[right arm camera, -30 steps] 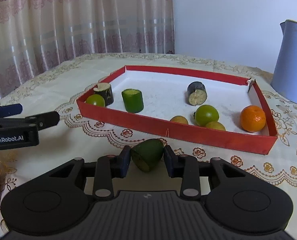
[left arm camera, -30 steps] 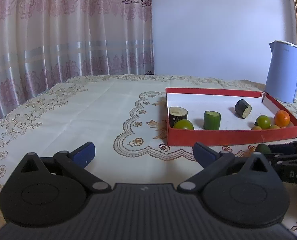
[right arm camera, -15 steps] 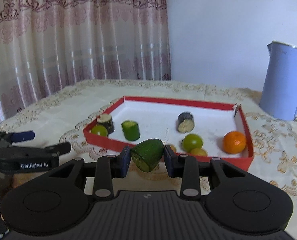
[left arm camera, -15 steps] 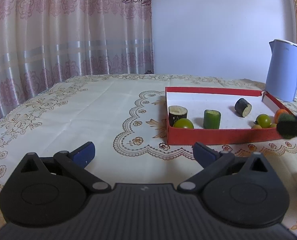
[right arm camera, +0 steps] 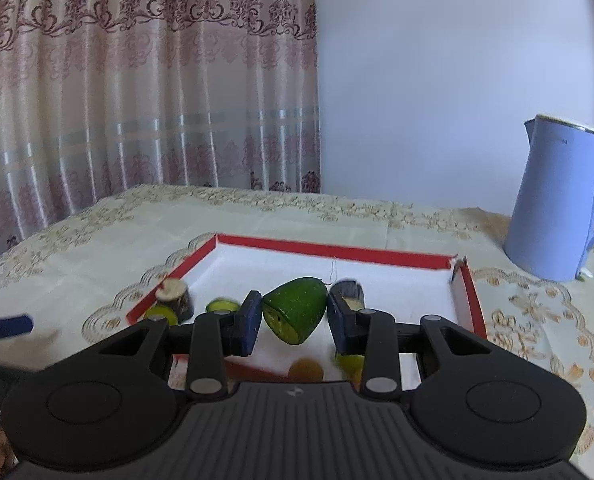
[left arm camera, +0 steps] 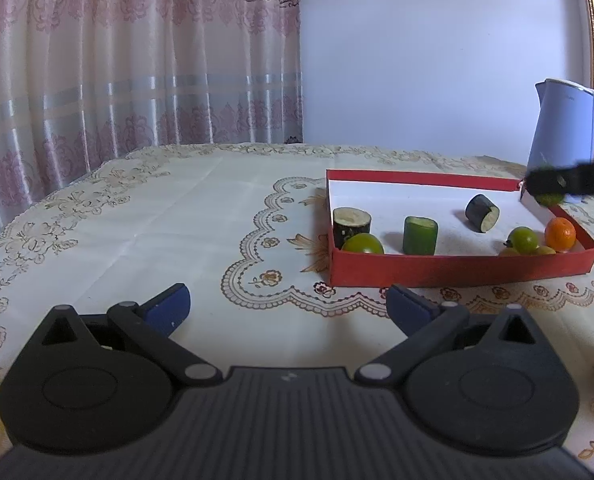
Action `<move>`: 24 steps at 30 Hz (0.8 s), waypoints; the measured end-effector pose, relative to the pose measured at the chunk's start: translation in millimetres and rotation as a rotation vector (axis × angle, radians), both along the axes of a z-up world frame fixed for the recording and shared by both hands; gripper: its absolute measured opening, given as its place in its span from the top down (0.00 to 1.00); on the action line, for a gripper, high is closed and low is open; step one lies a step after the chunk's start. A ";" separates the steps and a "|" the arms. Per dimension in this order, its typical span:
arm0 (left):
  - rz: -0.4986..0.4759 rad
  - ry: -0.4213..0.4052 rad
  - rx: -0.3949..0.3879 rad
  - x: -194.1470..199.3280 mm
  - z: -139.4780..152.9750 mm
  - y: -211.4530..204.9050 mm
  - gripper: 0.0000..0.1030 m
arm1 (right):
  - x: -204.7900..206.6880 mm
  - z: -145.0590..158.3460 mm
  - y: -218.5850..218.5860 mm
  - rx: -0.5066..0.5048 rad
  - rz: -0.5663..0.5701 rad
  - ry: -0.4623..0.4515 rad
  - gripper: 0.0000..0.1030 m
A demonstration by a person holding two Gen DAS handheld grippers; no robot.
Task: Organize fruits
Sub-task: 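Carry the cucumber slice into the red tray and open the right gripper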
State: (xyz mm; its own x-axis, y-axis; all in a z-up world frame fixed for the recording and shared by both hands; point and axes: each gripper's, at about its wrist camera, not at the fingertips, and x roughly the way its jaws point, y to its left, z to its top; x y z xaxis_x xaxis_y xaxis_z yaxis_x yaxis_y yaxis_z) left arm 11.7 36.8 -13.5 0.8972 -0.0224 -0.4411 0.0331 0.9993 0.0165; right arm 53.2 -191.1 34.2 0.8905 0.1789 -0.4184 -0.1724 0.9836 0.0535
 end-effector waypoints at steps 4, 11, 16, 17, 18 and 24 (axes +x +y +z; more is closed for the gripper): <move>-0.006 0.006 -0.001 1.2 0.1 0.6 0.00 | 24.2 1.3 2.5 0.012 -0.010 0.010 0.67; -0.017 0.016 -0.011 3.7 -0.7 2.1 0.00 | 54.9 -5.2 5.9 0.022 -0.016 0.056 0.67; -0.023 0.018 -0.015 3.9 -1.1 2.5 0.00 | 73.6 -13.1 7.0 0.011 -0.025 0.104 0.65; -0.023 0.019 -0.015 4.0 -1.0 2.2 0.00 | 75.9 -14.7 7.5 0.006 -0.033 0.109 0.65; -0.023 0.019 -0.017 4.2 -0.9 2.3 0.00 | 77.5 -16.1 8.0 0.001 -0.038 0.108 0.63; -0.021 0.025 -0.020 4.0 -1.3 2.5 0.00 | 78.3 -17.7 7.0 -0.002 -0.049 0.095 0.40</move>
State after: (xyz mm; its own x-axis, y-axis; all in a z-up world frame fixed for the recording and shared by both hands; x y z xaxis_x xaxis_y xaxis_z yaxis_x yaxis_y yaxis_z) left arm 15.8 39.2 -14.8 0.8851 -0.0505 -0.4627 0.0544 0.9985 -0.0050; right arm 131.5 -184.2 16.4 0.8543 0.1357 -0.5017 -0.1188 0.9907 0.0657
